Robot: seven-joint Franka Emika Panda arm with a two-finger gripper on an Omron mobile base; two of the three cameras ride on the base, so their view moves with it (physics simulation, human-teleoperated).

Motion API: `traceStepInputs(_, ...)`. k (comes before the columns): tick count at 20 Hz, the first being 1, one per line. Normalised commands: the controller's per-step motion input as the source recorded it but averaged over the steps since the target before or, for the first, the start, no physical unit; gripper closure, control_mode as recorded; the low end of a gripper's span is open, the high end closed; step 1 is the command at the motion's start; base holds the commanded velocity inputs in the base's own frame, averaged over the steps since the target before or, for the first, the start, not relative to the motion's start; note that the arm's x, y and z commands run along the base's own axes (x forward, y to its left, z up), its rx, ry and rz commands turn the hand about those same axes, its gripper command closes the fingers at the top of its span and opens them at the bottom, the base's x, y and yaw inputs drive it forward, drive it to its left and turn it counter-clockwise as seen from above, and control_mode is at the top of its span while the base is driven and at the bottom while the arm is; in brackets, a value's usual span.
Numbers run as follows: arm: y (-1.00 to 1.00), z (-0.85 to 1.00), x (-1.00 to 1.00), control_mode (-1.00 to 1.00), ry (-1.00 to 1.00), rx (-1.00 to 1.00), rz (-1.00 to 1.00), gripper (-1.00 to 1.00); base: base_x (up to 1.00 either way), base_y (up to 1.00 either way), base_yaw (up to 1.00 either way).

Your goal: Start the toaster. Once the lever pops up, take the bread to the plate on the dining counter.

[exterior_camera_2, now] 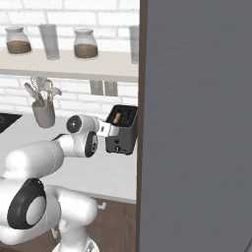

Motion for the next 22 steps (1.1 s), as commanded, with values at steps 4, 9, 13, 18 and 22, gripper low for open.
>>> traceStepInputs(4,0.0,0.0,0.0,-1.0,-0.02,0.0,0.0,-1.0,0.0,0.0,0.0)
traceStepInputs(9,0.0,0.0,0.0,-1.0,-0.03,0.0,0.0,-1.0,0.0,0.0,0.0)
traceStepInputs(13,0.0,0.0,0.0,-1.0,-0.05,0.0,0.0,-1.0,0.0,0.0,0.0)
traceStepInputs(18,0.0,0.0,0.0,-1.0,-0.05,0.0,0.0,-1.0,0.0,0.0,0.0)
traceStepInputs(22,0.0,0.0,0.0,-1.0,-0.03,0.0,0.0,-1.0,0.0,0.0,0.0)
